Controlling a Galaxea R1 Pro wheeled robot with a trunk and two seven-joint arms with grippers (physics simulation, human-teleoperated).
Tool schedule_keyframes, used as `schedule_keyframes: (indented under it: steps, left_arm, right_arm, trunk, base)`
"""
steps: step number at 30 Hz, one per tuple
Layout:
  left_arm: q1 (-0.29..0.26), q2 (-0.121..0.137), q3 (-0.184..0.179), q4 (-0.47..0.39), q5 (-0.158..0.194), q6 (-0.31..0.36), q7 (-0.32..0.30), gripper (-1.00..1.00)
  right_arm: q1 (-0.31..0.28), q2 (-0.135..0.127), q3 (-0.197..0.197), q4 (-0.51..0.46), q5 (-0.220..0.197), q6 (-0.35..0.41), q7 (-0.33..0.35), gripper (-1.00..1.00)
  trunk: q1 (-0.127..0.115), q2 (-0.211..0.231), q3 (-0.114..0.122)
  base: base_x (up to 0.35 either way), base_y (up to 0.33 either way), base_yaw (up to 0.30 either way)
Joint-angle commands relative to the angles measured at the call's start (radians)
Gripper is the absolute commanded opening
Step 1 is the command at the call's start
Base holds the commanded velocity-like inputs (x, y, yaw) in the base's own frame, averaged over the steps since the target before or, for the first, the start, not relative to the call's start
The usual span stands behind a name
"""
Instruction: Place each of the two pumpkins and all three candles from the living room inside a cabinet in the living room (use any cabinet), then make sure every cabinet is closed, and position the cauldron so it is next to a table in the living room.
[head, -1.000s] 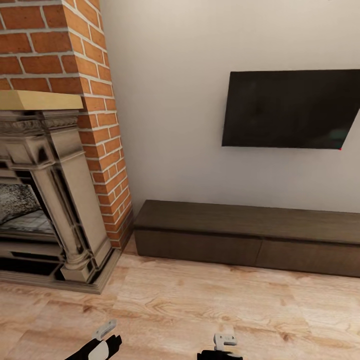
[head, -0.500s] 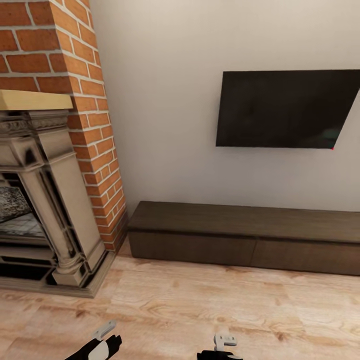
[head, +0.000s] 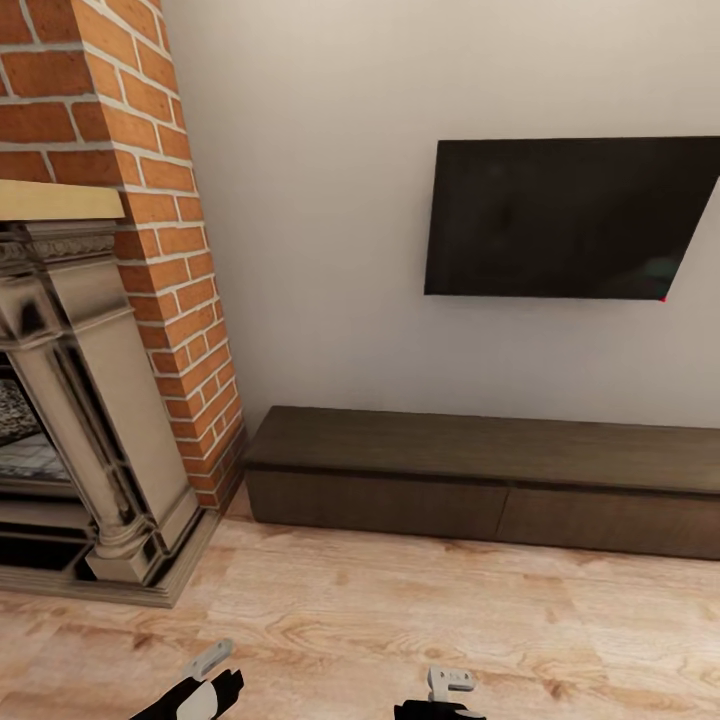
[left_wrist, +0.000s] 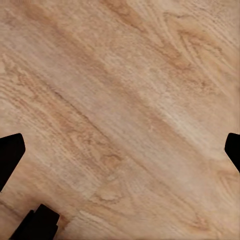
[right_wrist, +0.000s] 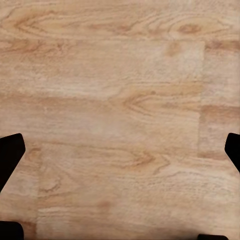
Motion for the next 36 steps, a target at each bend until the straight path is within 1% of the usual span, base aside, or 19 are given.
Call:
schedule_keyframes:
  steps: [1,11,17,19,21,22,24,26,28,30,32,33,36]
  left_arm:
    - [0.0,0.0,0.0,0.0,0.0,0.0,-0.001,1.0]
    - [0.0,0.004,-0.001,0.0,0.0,0.001,-0.071,1.0]
    - [0.0,0.007,-0.001,0.0,0.0,0.002,-0.083,1.0]
    - [0.0,0.009,-0.002,0.0,0.0,0.005,-0.083,1.0]
    - [0.0,0.01,-0.002,0.0,0.0,0.021,-0.089,1.0]
    - [0.0,0.011,-0.002,0.0,0.001,0.03,-0.094,1.0]
    - [0.0,0.014,-0.001,-0.003,0.001,0.09,-0.146,1.0]
    - [0.0,0.024,0.005,-0.01,0.001,0.184,-0.251,1.0]
    - [-0.002,0.049,0.008,-0.014,0.002,0.287,-0.364,1.0]
    - [-0.007,0.072,0.01,-0.031,0.003,0.4,-0.464,1.0]
    - [-0.012,0.083,0.01,-0.091,0.004,0.523,-0.535,1.0]
    - [-0.013,0.086,0.01,-0.134,0.005,0.586,-0.559,1.0]
    - [-0.015,0.089,0.012,-0.28,0.009,0.774,-0.598,1.0]
  right_arm:
    - [0.0,0.0,0.0,0.0,0.0,0.0,0.0,1.0]
    - [0.0,0.0,-0.003,0.0,-0.002,0.0,0.0,1.0]
    - [0.0,0.0,-0.006,0.001,-0.012,-0.002,0.006,1.0]
    - [0.0,-0.007,-0.007,0.001,-0.015,-0.002,0.008,1.0]
    - [0.001,-0.039,-0.01,0.001,-0.021,-0.003,0.009,1.0]
    - [0.001,-0.048,-0.011,0.001,-0.023,-0.004,0.009,1.0]
    - [0.001,-0.083,-0.029,0.0,-0.047,-0.02,0.018,1.0]
    - [0.0,-0.122,-0.083,0.0,-0.109,-0.035,0.082,1.0]
    - [0.0,-0.171,-0.149,-0.003,-0.187,-0.029,0.196,1.0]
    - [0.0,-0.21,-0.203,-0.004,-0.255,0.01,0.315,1.0]
    - [0.0,-0.23,-0.244,-0.007,-0.312,0.057,0.397,1.0]
    - [0.0,-0.237,-0.267,-0.008,-0.341,0.072,0.421,1.0]
    - [-0.005,-0.241,-0.341,-0.011,-0.441,0.092,0.452,1.0]
  trunk:
    - [0.0,0.0,0.0]
    - [0.0,0.0,0.0]
    - [0.023,-0.042,-0.019]
    - [0.031,-0.056,-0.025]
    - [0.038,-0.07,-0.031]
    - [0.042,-0.077,-0.034]
    - [0.05,-0.091,-0.041]
    - [0.057,-0.105,-0.047]
    - [0.065,-0.119,-0.053]
    - [0.073,-0.133,-0.06]
    - [0.08,-0.147,-0.066]
    - [0.084,-0.154,-0.069]
    - [0.096,-0.175,-0.078]
  base:
    - [0.002,-0.002,-0.001]
    - [0.0,0.0,0.0]
    - [0.0,0.0,0.0]
    - [0.0,0.0,0.0]
    - [0.0,0.0,0.0]
    - [0.0,0.0,0.0]
    - [0.0,0.0,0.0]
    - [0.0,0.0,0.0]
    - [0.0,0.0,0.0]
    - [0.0,0.0,0.0]
    - [0.0,0.0,0.0]
    - [0.0,0.0,0.0]
    - [0.0,0.0,0.0]
